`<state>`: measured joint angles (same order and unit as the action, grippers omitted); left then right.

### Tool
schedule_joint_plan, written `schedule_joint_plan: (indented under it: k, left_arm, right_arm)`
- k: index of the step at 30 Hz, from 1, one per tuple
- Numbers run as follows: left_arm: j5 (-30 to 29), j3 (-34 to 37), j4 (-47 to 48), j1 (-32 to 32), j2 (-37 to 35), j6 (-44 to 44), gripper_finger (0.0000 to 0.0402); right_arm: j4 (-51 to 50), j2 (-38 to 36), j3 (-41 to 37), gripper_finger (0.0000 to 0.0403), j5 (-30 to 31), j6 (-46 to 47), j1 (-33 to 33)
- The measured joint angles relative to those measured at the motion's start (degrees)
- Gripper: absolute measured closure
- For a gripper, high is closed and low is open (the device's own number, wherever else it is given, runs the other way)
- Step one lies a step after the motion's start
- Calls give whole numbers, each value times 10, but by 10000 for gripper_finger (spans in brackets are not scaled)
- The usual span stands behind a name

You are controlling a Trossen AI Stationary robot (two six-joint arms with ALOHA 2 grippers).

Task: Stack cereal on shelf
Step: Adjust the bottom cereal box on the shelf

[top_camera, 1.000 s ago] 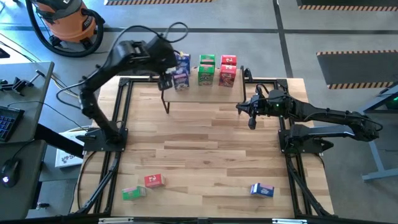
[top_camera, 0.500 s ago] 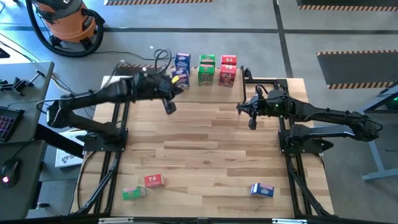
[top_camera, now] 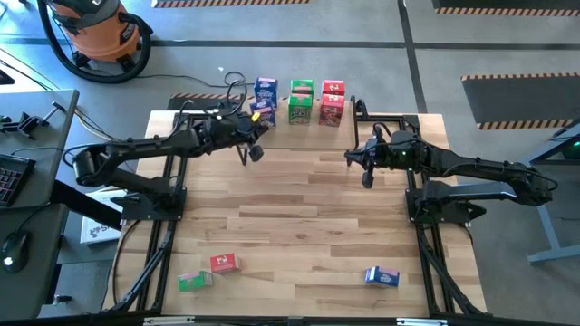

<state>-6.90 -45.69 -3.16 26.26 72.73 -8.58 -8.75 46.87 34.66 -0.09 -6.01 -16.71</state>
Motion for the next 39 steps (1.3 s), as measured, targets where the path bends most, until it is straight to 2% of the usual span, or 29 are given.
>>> schedule_joint_plan:
  k: [4,15,19,23,28,31,35,39]
  left_arm:
    - [-29,0,-2,27,20,-2,401]
    - [-46,0,-36,53,52,-45,401]
    - [-62,0,-34,39,22,-55,401]
    - [-77,0,15,20,-29,-50,401]
    - [-156,0,111,24,-75,-20,401]
    - [-208,0,110,42,-80,-11,401]
    - [-200,0,79,77,-62,-10,401]
    - [-163,0,22,106,-29,-15,401]
  right_arm:
    - [0,0,0,402,10,0,0]
    - [0,0,0,402,10,0,0]
    - [0,0,0,402,10,0,0]
    - [0,0,0,402,10,0,0]
    - [0,0,0,402,10,0,0]
    - [0,0,0,402,10,0,0]
    - [0,0,0,402,10,1,0]
    - [0,0,0,402,10,1,0]
